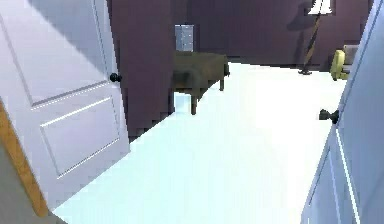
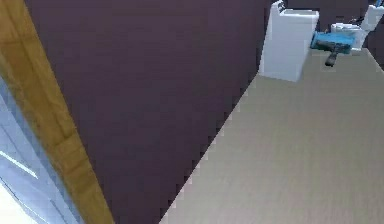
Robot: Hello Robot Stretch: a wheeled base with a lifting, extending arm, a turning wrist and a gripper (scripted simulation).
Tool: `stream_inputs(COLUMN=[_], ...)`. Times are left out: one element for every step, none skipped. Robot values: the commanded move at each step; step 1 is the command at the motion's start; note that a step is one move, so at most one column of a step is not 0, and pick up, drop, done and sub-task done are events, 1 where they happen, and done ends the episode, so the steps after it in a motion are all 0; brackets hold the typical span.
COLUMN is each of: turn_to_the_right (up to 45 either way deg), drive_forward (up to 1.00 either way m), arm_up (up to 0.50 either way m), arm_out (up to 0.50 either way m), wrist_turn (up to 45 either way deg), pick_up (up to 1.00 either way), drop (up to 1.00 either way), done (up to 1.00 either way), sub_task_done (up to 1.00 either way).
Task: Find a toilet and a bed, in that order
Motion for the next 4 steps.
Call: stream_inputs(turn_to_the_right=[3.0, 0.0, 6.0, 0.0], drive_forward=[0.0, 1.0, 0.0, 0.2], arm_up=[0.0, 0.0, 0.0, 0.0], arm_out=[0.0, 0.0, 0.0, 0.0], wrist_turn=[0.0, 0.0, 0.0, 0.0], pick_up=[0.0, 0.0, 0.0, 0.0], drop=[0.0, 0.0, 0.0, 0.0], done=[0.0, 0.0, 0.0, 0.0], sub_task_done=[0.0, 0.0, 0.0, 0.0])
